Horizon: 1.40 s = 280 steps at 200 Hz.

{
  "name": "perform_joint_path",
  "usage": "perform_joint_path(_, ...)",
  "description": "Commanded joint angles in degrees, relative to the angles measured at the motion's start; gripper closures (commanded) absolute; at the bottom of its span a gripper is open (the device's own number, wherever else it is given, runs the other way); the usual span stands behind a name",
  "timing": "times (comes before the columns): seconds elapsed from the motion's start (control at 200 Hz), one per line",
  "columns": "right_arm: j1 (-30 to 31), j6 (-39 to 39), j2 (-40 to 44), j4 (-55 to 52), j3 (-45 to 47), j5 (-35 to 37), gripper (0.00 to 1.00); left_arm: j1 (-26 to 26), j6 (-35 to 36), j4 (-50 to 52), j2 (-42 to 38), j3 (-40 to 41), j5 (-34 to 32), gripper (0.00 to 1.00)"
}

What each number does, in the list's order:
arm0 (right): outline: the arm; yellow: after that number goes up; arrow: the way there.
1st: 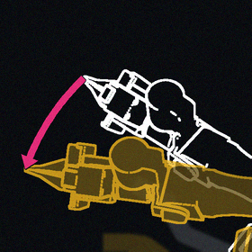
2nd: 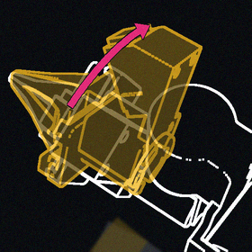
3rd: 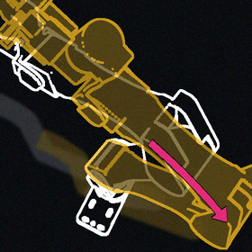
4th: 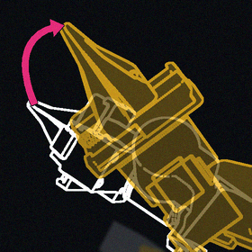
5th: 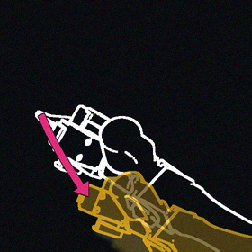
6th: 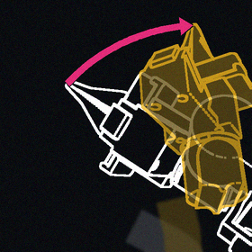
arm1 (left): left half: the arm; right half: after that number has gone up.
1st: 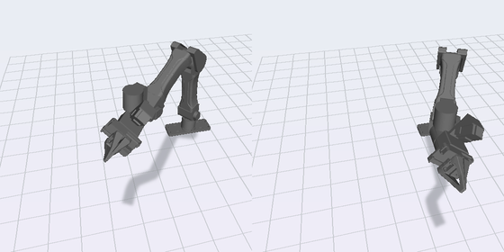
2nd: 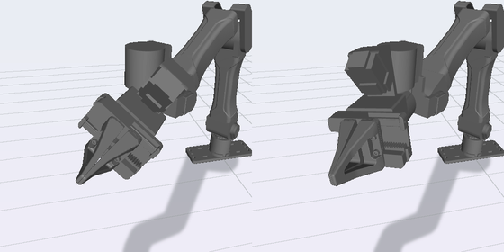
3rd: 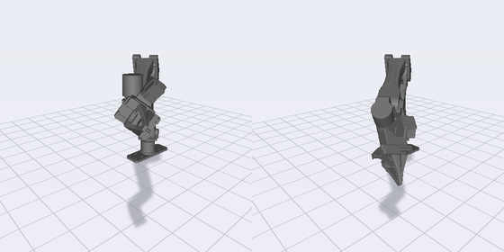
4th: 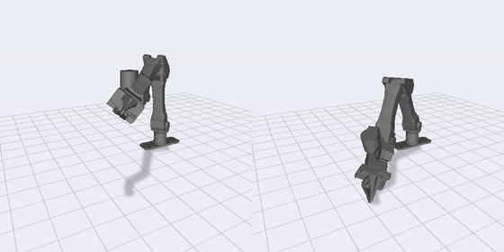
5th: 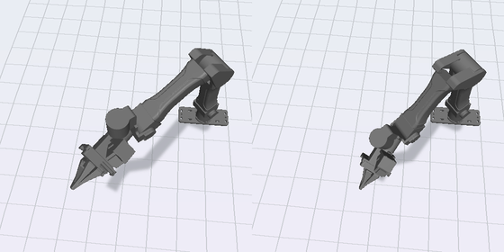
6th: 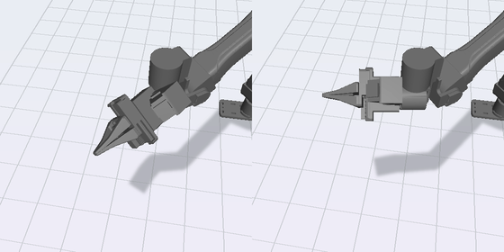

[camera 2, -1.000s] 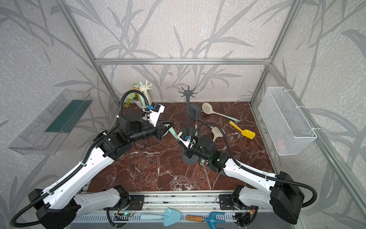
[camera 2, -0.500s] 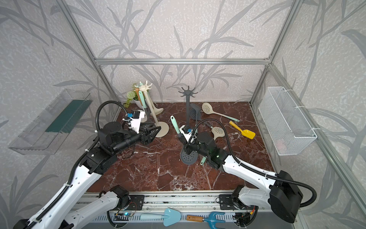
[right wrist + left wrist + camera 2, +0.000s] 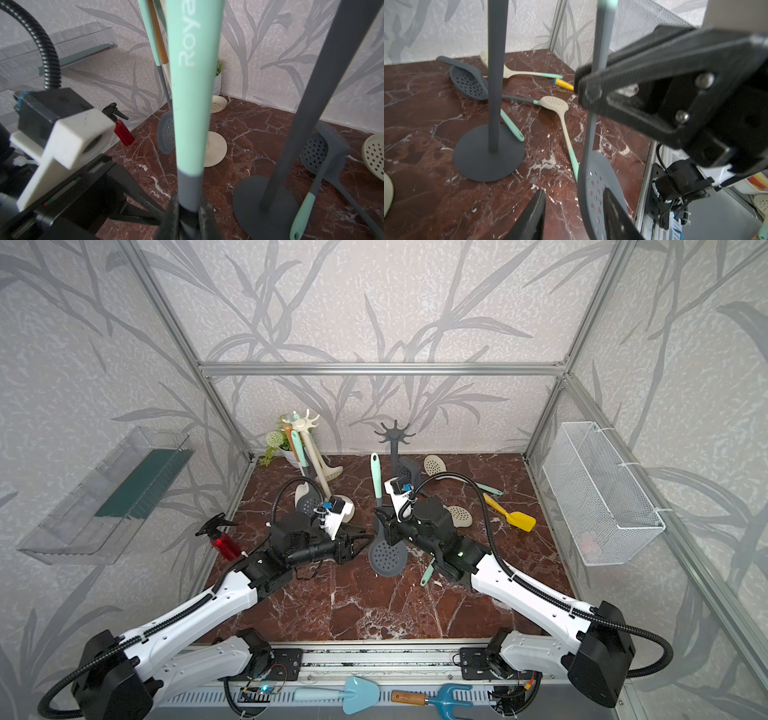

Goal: Hang the skimmer on the kitchen utensil rack
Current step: Pick up the skimmer from the center of the board.

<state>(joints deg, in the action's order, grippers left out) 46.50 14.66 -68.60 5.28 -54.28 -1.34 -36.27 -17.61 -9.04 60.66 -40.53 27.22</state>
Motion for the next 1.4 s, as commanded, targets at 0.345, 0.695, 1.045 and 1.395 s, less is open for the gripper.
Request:
perform_joint_path(0.345,0.52,3.36,1.89,-1.02,-2.61,2.13,1.0,-0.53,-3.68,-18.63,7.09,-0.95,2.86,0.62)
perform_joint_path(0.695,1.4,6.4,1.63,0.13,-3.44,4.48,1.0,-1.81,-5.93,-26.51,10.38,0.06,3.1,0.67)
perform_joint_path(1.045,2.34,6.98,1.19,1.14,-3.98,5.51,0.99,-2.04,-6.21,-26.93,10.82,0.7,0.99,0.86)
perform_joint_path(1.395,2.72,3.74,2.0,-0.18,-4.69,4.18,0.67,0.85,-7.34,-25.99,8.12,1.79,3.87,1.0)
